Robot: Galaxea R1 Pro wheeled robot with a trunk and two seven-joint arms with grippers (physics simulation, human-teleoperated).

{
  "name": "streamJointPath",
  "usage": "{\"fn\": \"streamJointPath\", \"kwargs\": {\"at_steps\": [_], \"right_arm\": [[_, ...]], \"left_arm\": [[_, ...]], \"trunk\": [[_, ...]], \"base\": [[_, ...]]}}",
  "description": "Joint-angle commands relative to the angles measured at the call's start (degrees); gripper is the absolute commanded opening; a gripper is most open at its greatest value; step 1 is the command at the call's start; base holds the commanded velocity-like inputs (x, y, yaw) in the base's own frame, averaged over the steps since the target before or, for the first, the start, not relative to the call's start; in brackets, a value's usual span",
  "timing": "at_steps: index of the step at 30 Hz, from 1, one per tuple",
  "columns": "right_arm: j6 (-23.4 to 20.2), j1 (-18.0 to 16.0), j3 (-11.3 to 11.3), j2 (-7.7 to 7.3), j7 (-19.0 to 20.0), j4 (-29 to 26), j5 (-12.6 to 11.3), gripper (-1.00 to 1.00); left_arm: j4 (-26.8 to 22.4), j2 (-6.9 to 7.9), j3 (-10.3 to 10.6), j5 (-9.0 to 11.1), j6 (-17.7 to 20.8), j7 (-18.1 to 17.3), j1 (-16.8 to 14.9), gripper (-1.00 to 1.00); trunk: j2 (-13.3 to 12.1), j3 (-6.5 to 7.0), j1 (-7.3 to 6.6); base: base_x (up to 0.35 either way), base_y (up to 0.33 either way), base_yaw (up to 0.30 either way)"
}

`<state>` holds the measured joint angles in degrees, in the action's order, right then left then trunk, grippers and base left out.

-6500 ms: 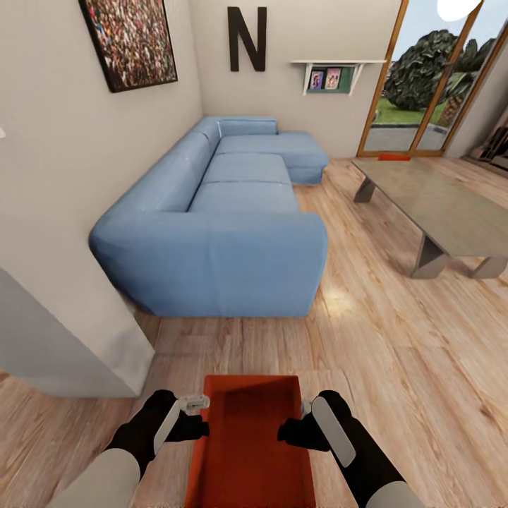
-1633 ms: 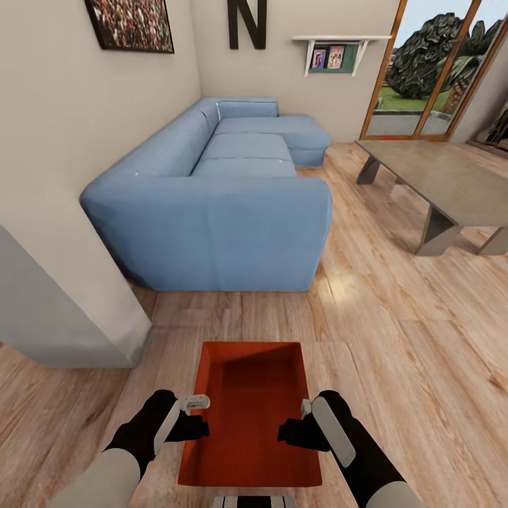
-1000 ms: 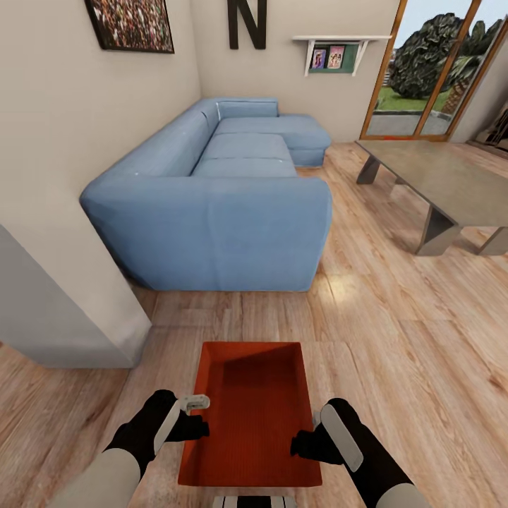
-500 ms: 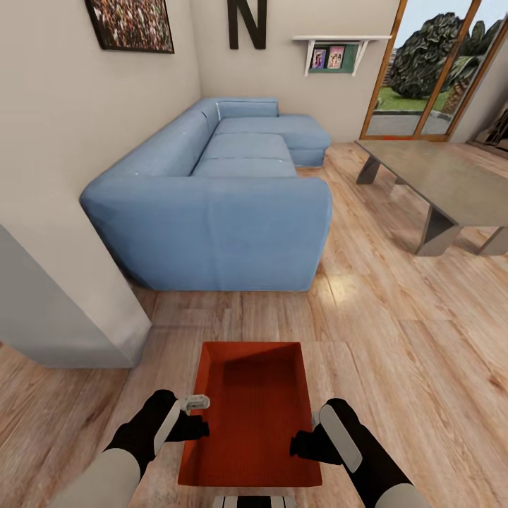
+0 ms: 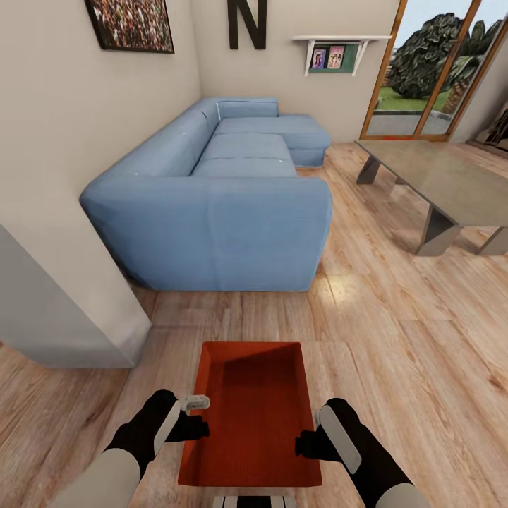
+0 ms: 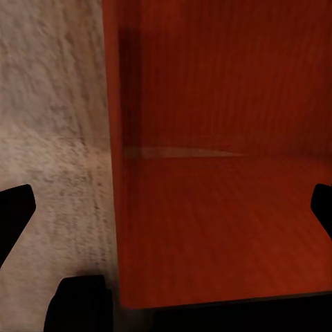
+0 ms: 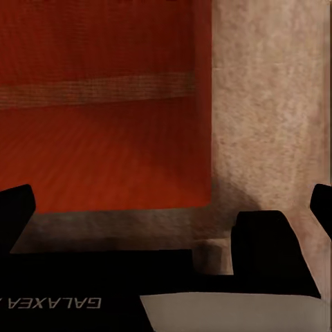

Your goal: Move the two storage containers from the living room to the garage. In the garage, place one container on the floor and stack the other container on top of it (either order is fine).

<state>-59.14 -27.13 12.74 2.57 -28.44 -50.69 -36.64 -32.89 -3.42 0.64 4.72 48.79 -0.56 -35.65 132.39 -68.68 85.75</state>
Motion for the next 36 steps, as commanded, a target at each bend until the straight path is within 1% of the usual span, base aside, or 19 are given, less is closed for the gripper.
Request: {"fn": "streamJointPath", "kwargs": {"at_steps": [1,8,13,25,31,36], "right_arm": [[-0.09,-0.03,0.12,0.0,-0.57,-0.04,-0.53,1.0],[-0.09,-0.03,0.09,0.06,-0.48,-0.05,-0.42,1.0],[-0.09,-0.03,0.09,0.06,-0.48,-0.06,-0.45,1.0],[-0.09,-0.03,0.17,0.06,-0.4,-0.04,-0.43,1.0],[-0.09,-0.03,0.18,0.06,-0.39,-0.06,-0.45,1.0],[-0.09,-0.03,0.2,0.06,-0.39,-0.06,-0.45,1.0]], "left_arm": [[-0.07,0.01,0.07,0.46,0.26,0.18,-0.02,1.0],[-0.07,0.01,0.07,0.41,0.26,0.23,-0.01,1.0],[-0.07,0.0,0.07,0.38,0.26,0.3,-0.02,1.0],[-0.07,0.0,0.07,0.38,0.26,0.48,0.02,1.0],[-0.07,0.01,0.07,0.38,0.26,0.64,0.05,1.0],[-0.07,0.0,0.07,0.38,0.26,0.64,0.05,1.0]], "trunk": [[0.02,-0.04,-0.01],[0.02,-0.04,-0.01],[2.02,-0.94,1.09],[2.02,-0.94,1.09],[4.43,-2.02,2.41],[4.43,-2.02,2.41]], "base": [[0.0,0.0,0.0],[0.0,0.0,0.0],[0.0,0.0,0.0],[0.0,0.0,0.0],[0.0,0.0,0.0],[0.0,0.0,0.0]]}}
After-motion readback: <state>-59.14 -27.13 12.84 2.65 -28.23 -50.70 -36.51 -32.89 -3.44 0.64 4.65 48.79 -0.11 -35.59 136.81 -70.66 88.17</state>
